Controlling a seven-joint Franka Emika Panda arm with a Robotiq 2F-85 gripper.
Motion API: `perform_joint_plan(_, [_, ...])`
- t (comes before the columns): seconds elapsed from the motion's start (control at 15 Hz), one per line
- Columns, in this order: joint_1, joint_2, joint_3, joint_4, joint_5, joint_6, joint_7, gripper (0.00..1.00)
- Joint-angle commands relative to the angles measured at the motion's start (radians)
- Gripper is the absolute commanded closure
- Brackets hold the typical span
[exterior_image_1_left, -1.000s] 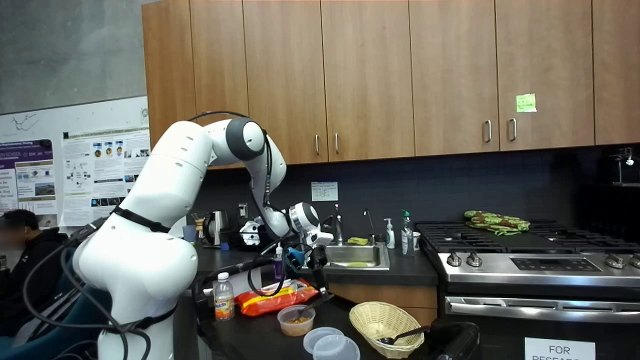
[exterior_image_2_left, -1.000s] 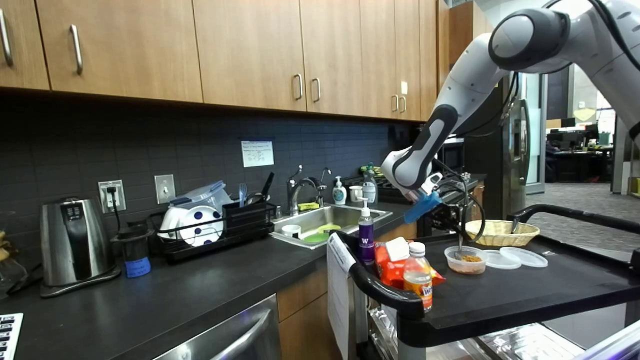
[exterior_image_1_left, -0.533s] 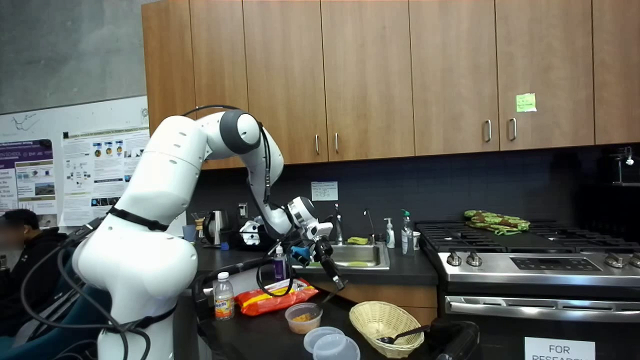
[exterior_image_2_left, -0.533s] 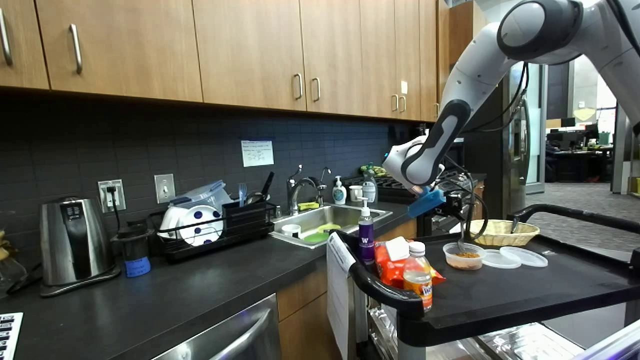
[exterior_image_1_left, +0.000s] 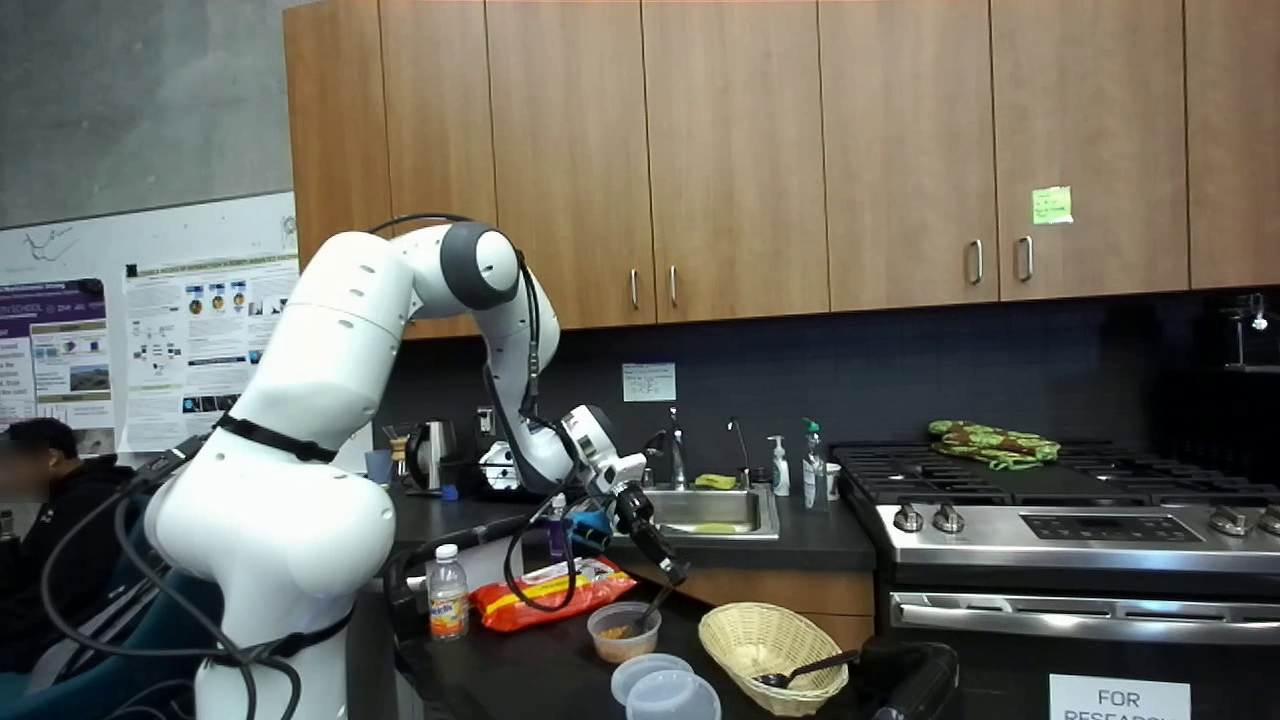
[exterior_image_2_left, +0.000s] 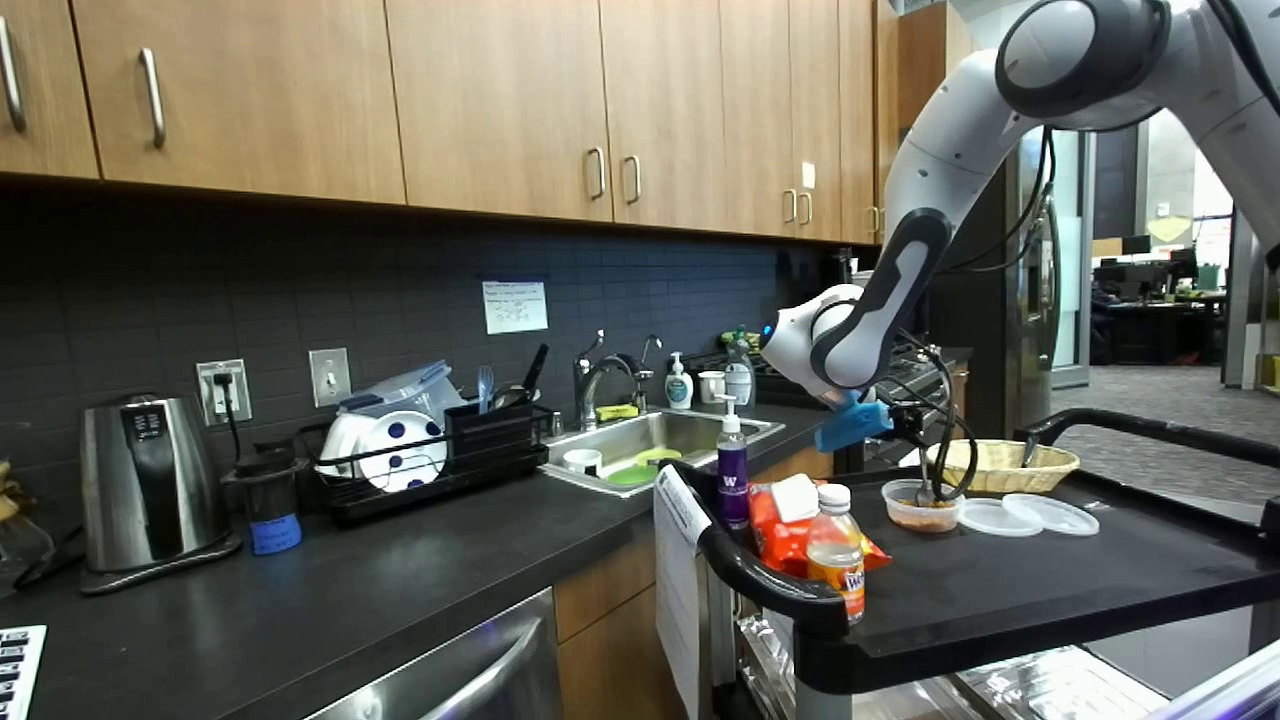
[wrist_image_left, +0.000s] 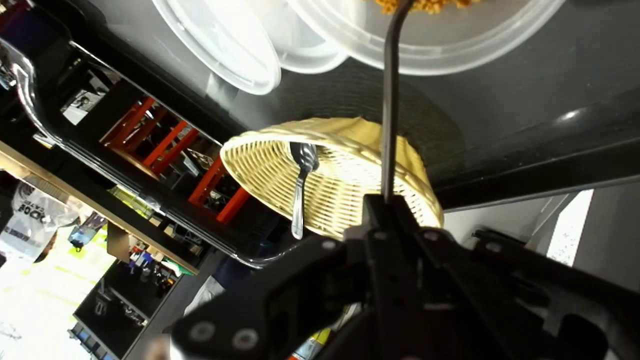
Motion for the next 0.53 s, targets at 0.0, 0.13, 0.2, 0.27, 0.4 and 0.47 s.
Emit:
perform_joint_plan(0.0, [-0.003,-0.042,0.036,-0.052,-0.003,0.023,0.041,0.99])
perform_joint_plan(0.13, [-0.003,-0.039,0.046,-0.046,-0.007,0.027,0.050,0.99])
perform_joint_plan(0.2, [-0.006,-0.038,0.048,-0.039,-0.010,0.031,0.055,0.99])
perform_joint_plan(0.27, [-0.008,-0.034,0.047,-0.030,-0.015,0.033,0.061,0.99])
perform_joint_plan(0.4, [-0.012,-0.030,0.044,-0.018,-0.017,0.039,0.065,0.99])
perform_joint_plan(0.47, [-0.014,-0.026,0.043,-0.012,-0.017,0.041,0.062,0.99])
